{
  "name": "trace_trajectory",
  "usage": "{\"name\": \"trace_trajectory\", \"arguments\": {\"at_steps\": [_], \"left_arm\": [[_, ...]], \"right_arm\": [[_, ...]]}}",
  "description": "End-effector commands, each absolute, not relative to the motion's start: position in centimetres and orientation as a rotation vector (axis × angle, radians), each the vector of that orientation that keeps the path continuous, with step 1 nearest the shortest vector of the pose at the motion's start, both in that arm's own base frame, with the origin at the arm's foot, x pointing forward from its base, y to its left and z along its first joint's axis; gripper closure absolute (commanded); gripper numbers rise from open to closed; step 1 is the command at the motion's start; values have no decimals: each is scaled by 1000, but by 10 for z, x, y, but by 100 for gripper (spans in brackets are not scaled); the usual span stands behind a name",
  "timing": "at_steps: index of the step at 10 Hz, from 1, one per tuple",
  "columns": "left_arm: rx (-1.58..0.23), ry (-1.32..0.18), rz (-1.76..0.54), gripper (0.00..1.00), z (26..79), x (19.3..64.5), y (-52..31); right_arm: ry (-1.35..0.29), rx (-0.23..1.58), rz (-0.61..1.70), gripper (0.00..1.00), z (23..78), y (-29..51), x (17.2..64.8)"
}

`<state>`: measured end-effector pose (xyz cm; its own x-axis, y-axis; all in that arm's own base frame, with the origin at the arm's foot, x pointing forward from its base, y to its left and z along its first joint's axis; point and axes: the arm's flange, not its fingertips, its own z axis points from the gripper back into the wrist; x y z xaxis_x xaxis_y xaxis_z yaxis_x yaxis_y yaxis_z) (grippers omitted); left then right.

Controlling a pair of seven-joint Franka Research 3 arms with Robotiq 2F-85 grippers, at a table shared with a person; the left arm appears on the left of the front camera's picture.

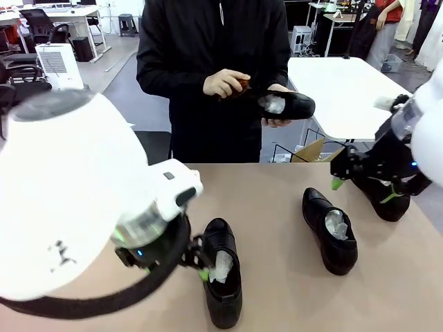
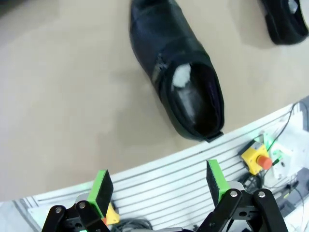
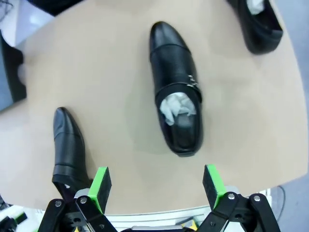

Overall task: Organize the shoes by placing them on the stand.
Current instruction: Place the Shoe from the middle of the table onto the Shoes Stand.

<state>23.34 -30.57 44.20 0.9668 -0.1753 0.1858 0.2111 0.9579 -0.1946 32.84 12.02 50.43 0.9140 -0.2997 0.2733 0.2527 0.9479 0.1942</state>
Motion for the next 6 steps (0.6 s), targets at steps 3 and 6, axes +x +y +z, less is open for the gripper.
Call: {"name": "trace_trajectory", "arguments": {"at_steps": [3, 6], "left_arm": [[-128, -141, -41, 0, 413, 229, -343], [-107, -168, 50, 0, 397, 241, -347]], "right_arm": [[-302, 154, -298, 0, 506, 113, 328], [-302, 154, -298, 0, 506, 113, 328]]}}
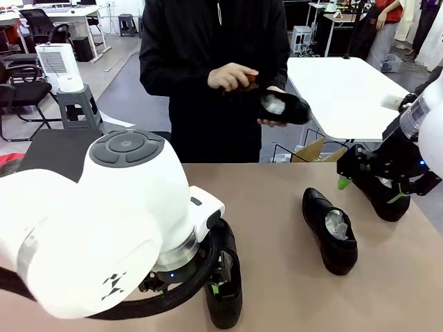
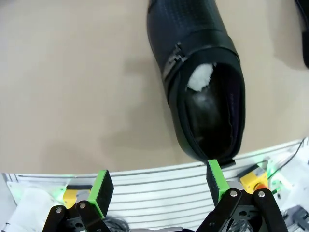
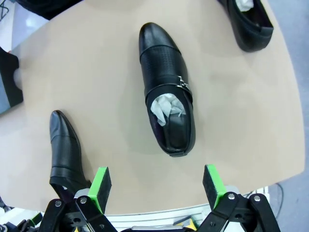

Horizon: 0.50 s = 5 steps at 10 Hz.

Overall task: Organize the shoes by placing them on the stand.
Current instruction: Place the Shoe from the middle of the table onto the Shoes Stand.

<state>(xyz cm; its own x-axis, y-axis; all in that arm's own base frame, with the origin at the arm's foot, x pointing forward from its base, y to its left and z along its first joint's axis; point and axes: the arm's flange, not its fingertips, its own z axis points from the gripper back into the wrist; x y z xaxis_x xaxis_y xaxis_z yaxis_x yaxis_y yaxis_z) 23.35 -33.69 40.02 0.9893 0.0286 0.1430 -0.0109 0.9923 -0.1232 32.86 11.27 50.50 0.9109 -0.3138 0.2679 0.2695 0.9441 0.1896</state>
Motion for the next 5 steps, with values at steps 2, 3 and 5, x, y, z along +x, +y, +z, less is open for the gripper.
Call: {"name": "trace_trajectory", "arguments": {"at_steps": [2, 3, 5], "left_arm": [[-118, -159, 56, 0, 389, 250, -351], [-140, -155, 73, 0, 387, 254, -356], [-129, -173, 74, 0, 386, 262, -363]], "right_arm": [[-302, 154, -298, 0, 506, 113, 328], [-302, 154, -298, 0, 506, 113, 328], [-302, 154, -298, 0, 506, 113, 328]]}}
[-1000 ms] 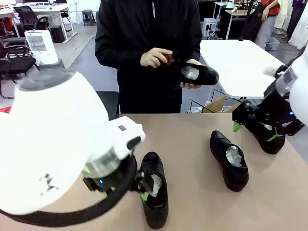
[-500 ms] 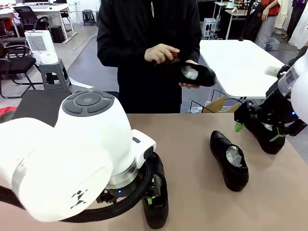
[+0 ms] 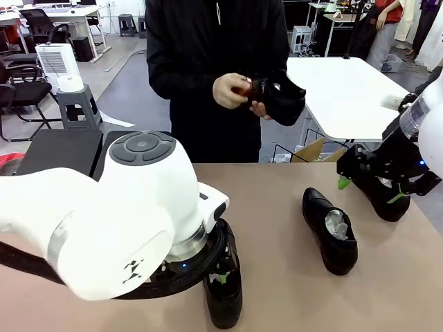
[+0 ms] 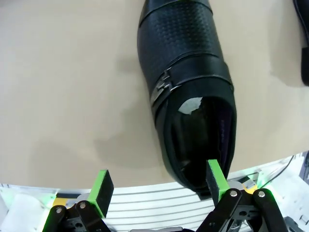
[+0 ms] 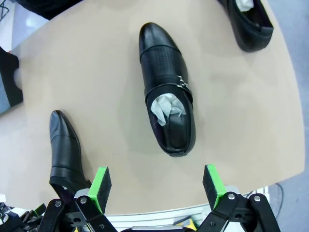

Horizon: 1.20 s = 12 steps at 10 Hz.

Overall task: Organize the shoes by placing them on the stand.
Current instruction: Place the Shoe from the middle of the table onto the Shoes Stand.

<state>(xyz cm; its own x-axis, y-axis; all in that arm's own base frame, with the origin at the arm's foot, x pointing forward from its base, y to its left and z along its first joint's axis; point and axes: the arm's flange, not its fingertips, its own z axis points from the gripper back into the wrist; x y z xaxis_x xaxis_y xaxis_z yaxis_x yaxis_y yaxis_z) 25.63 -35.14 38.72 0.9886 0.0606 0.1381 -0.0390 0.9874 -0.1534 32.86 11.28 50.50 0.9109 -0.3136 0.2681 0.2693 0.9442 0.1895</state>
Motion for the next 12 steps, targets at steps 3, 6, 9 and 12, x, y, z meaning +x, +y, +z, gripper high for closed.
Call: {"name": "trace_trajectory", "arguments": {"at_steps": [3, 6, 9, 12], "left_arm": [[-176, -228, 61, 0, 410, 267, -379], [-219, -215, 37, 0, 416, 274, -405], [-243, -188, -2, 0, 409, 275, -431], [-208, -145, -25, 0, 388, 274, -446]], "right_arm": [[-302, 154, -298, 0, 506, 113, 328], [-302, 154, -298, 0, 506, 113, 328], [-302, 154, -298, 0, 506, 113, 328], [-302, 154, -298, 0, 506, 113, 328]]}}
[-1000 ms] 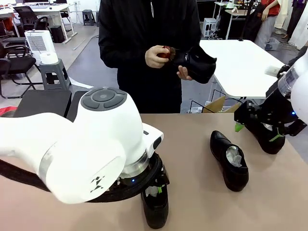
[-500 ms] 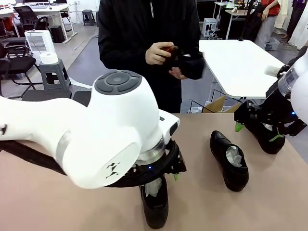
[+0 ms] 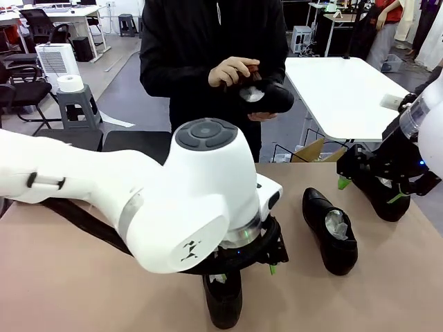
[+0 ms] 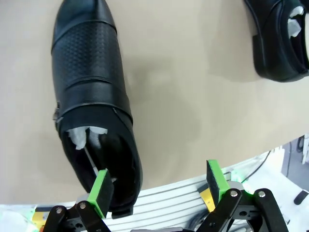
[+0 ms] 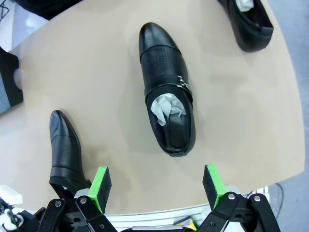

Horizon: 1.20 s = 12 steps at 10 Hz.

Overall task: Organize the shoes by placing them on the stand.
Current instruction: Place the Shoe from the middle of the table onto the Shoes Stand.

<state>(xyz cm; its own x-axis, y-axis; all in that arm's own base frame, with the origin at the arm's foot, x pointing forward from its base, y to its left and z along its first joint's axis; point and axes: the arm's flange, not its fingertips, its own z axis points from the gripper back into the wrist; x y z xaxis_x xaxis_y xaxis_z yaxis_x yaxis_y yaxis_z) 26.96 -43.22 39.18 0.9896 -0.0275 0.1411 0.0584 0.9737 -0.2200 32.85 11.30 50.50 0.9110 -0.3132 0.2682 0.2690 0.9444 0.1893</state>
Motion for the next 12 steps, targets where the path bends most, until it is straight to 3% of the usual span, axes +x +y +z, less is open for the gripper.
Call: {"name": "trace_trajectory", "arguments": {"at_steps": [1, 6, 12], "left_arm": [[-185, -140, -28, 0, 380, 273, -451], [-133, -121, -44, 0, 352, 273, -459], [-29, -158, -39, 100, 342, 279, -459]], "right_arm": [[-302, 154, -298, 0, 506, 113, 328], [-302, 154, -298, 0, 506, 113, 328], [-302, 154, -298, 0, 506, 113, 328]]}}
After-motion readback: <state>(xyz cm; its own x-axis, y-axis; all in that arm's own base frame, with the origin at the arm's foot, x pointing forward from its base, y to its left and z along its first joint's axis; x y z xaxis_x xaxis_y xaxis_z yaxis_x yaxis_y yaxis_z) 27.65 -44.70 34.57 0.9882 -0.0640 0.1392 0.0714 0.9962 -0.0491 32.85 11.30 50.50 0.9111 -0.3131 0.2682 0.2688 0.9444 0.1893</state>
